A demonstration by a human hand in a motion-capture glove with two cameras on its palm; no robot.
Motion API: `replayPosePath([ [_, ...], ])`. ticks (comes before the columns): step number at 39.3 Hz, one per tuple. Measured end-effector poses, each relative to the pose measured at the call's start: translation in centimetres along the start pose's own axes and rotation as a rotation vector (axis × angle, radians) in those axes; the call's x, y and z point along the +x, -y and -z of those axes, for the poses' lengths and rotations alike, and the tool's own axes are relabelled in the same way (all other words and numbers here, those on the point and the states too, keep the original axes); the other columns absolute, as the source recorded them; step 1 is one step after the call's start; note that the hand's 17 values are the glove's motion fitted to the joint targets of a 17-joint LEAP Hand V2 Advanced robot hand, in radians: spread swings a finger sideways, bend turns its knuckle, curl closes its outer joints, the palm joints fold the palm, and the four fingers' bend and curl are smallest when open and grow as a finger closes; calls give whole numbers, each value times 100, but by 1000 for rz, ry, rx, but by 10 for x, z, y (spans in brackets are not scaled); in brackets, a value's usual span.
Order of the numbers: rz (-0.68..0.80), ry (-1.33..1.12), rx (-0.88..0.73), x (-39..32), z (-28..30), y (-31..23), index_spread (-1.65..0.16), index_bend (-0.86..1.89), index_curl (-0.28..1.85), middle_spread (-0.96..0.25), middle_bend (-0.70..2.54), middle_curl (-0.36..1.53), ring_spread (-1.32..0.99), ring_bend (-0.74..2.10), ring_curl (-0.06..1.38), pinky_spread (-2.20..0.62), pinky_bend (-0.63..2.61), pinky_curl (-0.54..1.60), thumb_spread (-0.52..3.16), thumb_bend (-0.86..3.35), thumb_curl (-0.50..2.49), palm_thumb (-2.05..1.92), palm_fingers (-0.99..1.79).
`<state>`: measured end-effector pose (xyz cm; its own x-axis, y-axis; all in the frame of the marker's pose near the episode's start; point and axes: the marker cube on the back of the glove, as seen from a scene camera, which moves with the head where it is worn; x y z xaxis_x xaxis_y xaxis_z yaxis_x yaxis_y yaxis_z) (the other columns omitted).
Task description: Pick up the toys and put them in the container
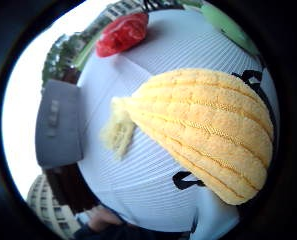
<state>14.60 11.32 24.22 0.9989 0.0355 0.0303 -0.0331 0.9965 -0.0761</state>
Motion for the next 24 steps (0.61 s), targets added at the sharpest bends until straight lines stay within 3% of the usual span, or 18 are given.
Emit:
replayPosePath([
  [4, 20, -9, -24, 5, 12, 6, -17, 58, 55, -21, 48, 48, -44, 74, 42, -42, 53, 34, 95, 34, 48, 83, 138],
  [10, 0, 8, -132, 11, 13, 14, -13, 64, 58, -16, 58, 50, -33, 76, 42, -45, 57, 35, 86, 44, 56, 99, 136],
  [13, -11, 20, -173, 13, 13, 21, -10, 68, 60, -2, 61, 50, -22, 82, 43, -44, 56, 36, 89, 49, 58, 102, 135],
  [14, -10, 25, -188, 13, 16, 22, -10, 68, 60, -4, 61, 50, -23, 79, 42, -45, 59, 36, 88, 49, 59, 102, 133],
  [16, -7, 38, -210, 12, 26, 24, -7, 70, 60, 5, 64, 50, -16, 88, 44, -44, 55, 36, 91, 52, 60, 103, 135],
  [20, -31, 69, -161, 1, 58, 31, -3, 71, 61, 11, 69, 51, -18, 96, 46, -47, 57, 36, 88, 50, 62, 99, 136],
  [22, -31, 73, -149, -6, 78, 35, -2, 71, 61, 11, 71, 52, -21, 100, 47, -47, 57, 36, 84, 45, 62, 93, 134],
  [23, -29, 73, -149, -9, 88, 37, -8, 59, 59, -2, 77, 55, -27, 106, 49, -48, 62, 38, 80, 31, 60, 74, 131],
  [24, -26, 72, -151, -12, 98, 39, -9, 59, 60, -5, 79, 55, -28, 108, 49, -48, 63, 38, 78, 29, 60, 72, 130],
])
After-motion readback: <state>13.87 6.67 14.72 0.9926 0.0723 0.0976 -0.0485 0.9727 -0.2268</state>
